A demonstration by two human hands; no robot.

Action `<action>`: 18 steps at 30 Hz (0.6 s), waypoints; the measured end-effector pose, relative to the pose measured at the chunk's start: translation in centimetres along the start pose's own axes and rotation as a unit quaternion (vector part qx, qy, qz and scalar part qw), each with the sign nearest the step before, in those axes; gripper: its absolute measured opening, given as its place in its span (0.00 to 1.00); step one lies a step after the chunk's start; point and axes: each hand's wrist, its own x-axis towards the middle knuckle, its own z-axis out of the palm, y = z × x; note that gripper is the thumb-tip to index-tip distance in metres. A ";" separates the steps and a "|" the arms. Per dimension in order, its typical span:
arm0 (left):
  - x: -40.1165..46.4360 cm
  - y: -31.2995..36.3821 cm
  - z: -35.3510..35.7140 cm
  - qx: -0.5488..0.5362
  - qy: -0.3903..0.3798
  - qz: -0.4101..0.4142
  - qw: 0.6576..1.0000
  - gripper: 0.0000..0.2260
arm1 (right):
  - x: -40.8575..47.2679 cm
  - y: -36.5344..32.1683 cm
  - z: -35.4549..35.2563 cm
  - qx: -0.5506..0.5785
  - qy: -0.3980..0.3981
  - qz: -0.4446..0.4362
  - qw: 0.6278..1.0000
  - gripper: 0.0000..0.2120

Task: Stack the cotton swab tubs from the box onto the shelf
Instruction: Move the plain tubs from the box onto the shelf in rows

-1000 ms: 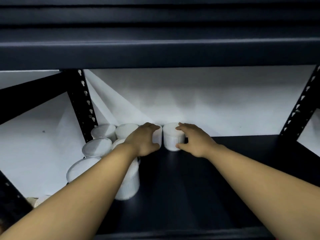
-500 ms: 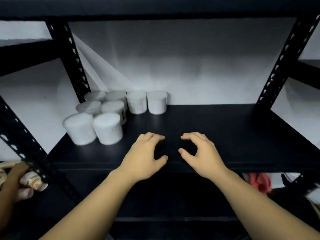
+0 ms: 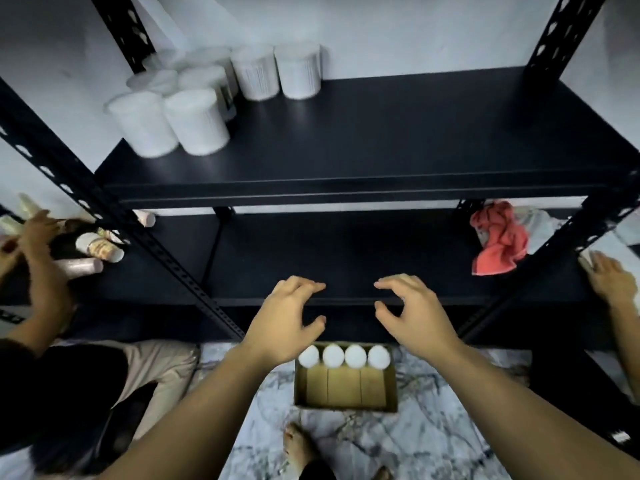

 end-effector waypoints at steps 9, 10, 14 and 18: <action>-3.4 -4.9 5.6 -0.036 -0.066 -0.074 0.994 0.23 | -4.7 5.0 4.7 -0.030 -0.092 0.096 0.991 0.15; -3.5 -5.7 6.4 -0.040 -0.075 -0.080 0.993 0.23 | -5.0 5.6 5.3 -0.038 -0.099 0.110 0.988 0.15; -3.6 -9.0 9.4 -0.056 -0.117 -0.098 0.987 0.23 | -5.9 7.9 8.4 -0.049 -0.119 0.171 0.977 0.18; -3.3 -12.3 13.0 -0.046 -0.148 -0.112 0.982 0.24 | -6.0 10.2 12.4 -0.043 -0.133 0.192 0.971 0.19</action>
